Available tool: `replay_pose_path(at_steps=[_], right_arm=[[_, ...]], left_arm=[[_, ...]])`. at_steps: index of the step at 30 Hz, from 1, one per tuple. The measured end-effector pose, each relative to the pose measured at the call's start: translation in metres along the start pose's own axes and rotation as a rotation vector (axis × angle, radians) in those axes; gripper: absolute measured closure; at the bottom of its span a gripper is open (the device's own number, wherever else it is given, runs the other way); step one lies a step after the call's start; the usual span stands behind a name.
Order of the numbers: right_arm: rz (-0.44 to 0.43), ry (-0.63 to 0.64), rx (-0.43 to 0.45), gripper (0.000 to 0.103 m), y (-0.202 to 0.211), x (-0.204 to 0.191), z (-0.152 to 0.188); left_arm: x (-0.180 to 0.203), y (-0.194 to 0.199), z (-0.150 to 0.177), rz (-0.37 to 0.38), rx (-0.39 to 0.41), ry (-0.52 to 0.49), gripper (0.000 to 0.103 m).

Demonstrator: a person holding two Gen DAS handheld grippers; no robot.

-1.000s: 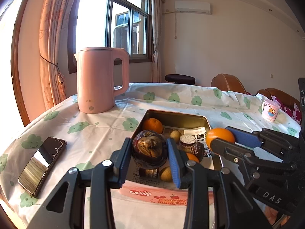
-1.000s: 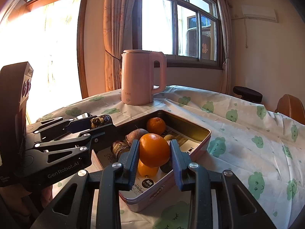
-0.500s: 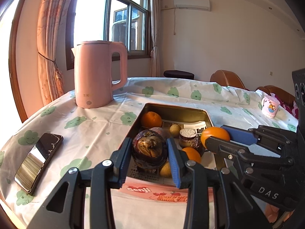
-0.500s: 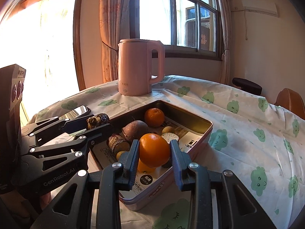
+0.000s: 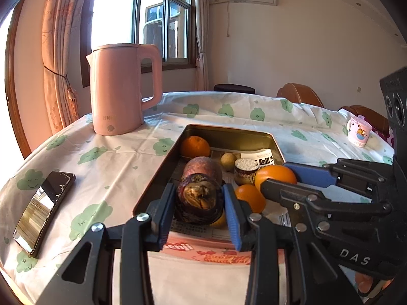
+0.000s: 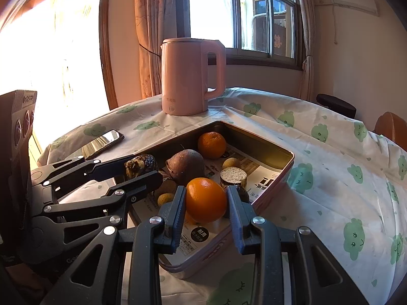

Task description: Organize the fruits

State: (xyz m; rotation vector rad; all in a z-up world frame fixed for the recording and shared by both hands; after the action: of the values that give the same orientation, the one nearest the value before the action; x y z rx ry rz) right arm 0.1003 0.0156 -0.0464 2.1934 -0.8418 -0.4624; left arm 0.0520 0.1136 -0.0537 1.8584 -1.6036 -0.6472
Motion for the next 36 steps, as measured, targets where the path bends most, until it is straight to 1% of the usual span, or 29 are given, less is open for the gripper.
replay_pose_path(at_steps=[4, 8, 11, 13, 14, 16, 18, 21, 23, 26, 28, 32, 36], right_arm=[[-0.006, -0.004, -0.010, 0.067, -0.002, 0.001, 0.000], [-0.008, -0.019, -0.012, 0.061, -0.002, 0.004, 0.000], [-0.007, -0.029, -0.004, 0.056, -0.001, 0.005, 0.000], [0.000, -0.044, 0.017, 0.049, 0.004, 0.008, 0.001], [0.007, -0.054, 0.033, 0.046, 0.007, 0.010, 0.002], [0.032, -0.075, 0.068, 0.037, 0.014, 0.013, 0.004], [0.061, -0.082, 0.087, 0.035, 0.019, 0.015, 0.006], [0.119, -0.080, 0.090, 0.035, 0.023, 0.019, 0.008], [0.142, -0.091, 0.097, 0.033, 0.025, 0.025, 0.008], [0.167, -0.114, 0.099, 0.032, 0.027, 0.034, 0.009], [0.190, -0.133, 0.101, 0.032, 0.028, 0.039, 0.010], [0.195, -0.179, 0.108, 0.031, 0.030, 0.050, 0.012], [0.197, -0.203, 0.118, 0.029, 0.033, 0.055, 0.013]], left_arm=[[-0.001, 0.000, 0.000, -0.003, -0.002, 0.001, 0.064], [-0.002, 0.001, 0.000, -0.010, 0.001, 0.002, 0.062], [-0.006, 0.004, -0.001, -0.027, 0.010, 0.016, 0.051], [-0.010, 0.007, -0.001, -0.033, 0.026, 0.035, 0.037], [-0.012, 0.010, -0.002, -0.032, 0.038, 0.040, 0.034], [-0.012, 0.013, -0.003, -0.034, 0.058, 0.045, 0.027], [-0.009, 0.017, -0.005, -0.033, 0.077, 0.039, 0.027], [-0.003, 0.019, -0.008, -0.041, 0.094, 0.026, 0.026], [0.001, 0.018, -0.010, -0.038, 0.102, 0.021, 0.026], [0.007, 0.018, -0.013, -0.044, 0.116, 0.014, 0.022], [0.010, 0.017, -0.014, -0.053, 0.108, 0.003, 0.020], [0.013, 0.020, -0.016, -0.056, 0.121, -0.002, 0.020], [0.015, 0.024, -0.020, -0.062, 0.146, 0.006, 0.012]])
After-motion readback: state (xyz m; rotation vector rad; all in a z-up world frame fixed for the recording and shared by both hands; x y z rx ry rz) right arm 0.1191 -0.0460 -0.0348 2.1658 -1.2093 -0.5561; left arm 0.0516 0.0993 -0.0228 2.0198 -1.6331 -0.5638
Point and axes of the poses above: each gripper's, at about its wrist camera, not at the fingertips, and y roughly against the way its jaws point, x to its right, z to its underside, the point moved 2 cm from there along -y, roughly the way its jaws point, and after that the axes turned 14 degrees about -x, right-handed, at the moved point
